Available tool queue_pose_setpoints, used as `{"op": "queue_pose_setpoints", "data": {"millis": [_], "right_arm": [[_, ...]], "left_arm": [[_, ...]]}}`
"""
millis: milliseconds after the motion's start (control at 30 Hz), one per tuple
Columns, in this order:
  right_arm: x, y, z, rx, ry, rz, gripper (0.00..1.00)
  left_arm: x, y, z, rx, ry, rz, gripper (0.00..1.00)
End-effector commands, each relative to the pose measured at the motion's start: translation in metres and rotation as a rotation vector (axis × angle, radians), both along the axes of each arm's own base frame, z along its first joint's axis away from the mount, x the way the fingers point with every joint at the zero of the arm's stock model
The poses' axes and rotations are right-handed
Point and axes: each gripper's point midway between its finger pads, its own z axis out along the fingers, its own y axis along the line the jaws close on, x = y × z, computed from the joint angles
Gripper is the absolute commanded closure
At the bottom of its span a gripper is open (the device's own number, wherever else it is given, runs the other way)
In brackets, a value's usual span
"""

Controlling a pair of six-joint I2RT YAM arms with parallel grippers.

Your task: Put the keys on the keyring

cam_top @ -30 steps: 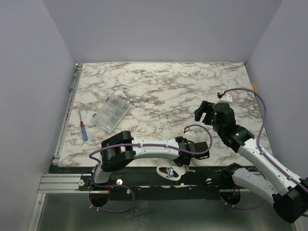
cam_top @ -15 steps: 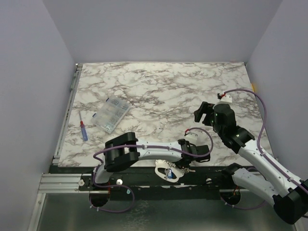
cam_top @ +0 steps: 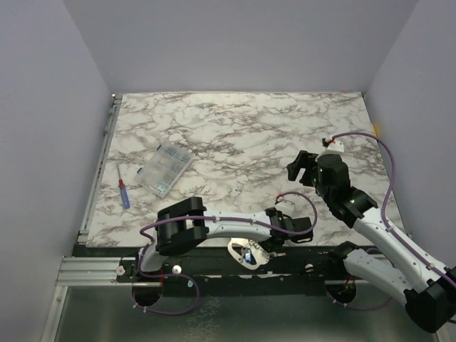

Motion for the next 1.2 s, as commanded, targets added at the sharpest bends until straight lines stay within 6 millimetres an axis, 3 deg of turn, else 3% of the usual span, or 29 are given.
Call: {"op": "queue_pose_setpoints", "data": {"millis": [0,133,367,533,667,767,900,1033,1167], "right_arm": [[0.001,0.0,0.003,0.0,-0.02,0.007,0.17],[0.002,-0.003,0.003,-0.007,-0.021,-0.007,0.17],[0.001,-0.005,0.007,0.003,-0.048,-0.013,0.18],[0.001,-0.008,0.007,-0.003,-0.052,-0.025,0.18],[0.001,-0.009,0.005,-0.013,-0.038,-0.029,0.18],[0.001,-0.008,0.002,-0.015,-0.026,-0.027,0.19],[0.0,-0.008,-0.004,-0.015,-0.005,-0.029,0.18],[0.001,-0.013,-0.008,-0.03,0.007,-0.061,0.17],[0.0,-0.021,-0.007,-0.041,0.01,-0.102,0.16]], "left_arm": [[-0.01,0.004,-0.004,0.018,0.033,-0.009,0.99],[-0.005,0.004,0.003,0.012,-0.006,-0.031,1.0],[0.017,0.011,0.033,0.011,-0.144,-0.129,1.0],[0.039,0.026,0.033,0.065,-0.255,-0.212,1.0],[0.047,0.031,0.028,0.025,-0.239,-0.235,1.0],[0.046,0.028,0.042,-0.034,-0.235,-0.249,1.0],[0.029,0.013,0.069,-0.15,-0.164,-0.288,0.62],[0.005,0.002,0.083,-0.205,-0.122,-0.334,0.5],[-0.017,-0.003,0.074,-0.173,-0.097,-0.364,0.4]]}}
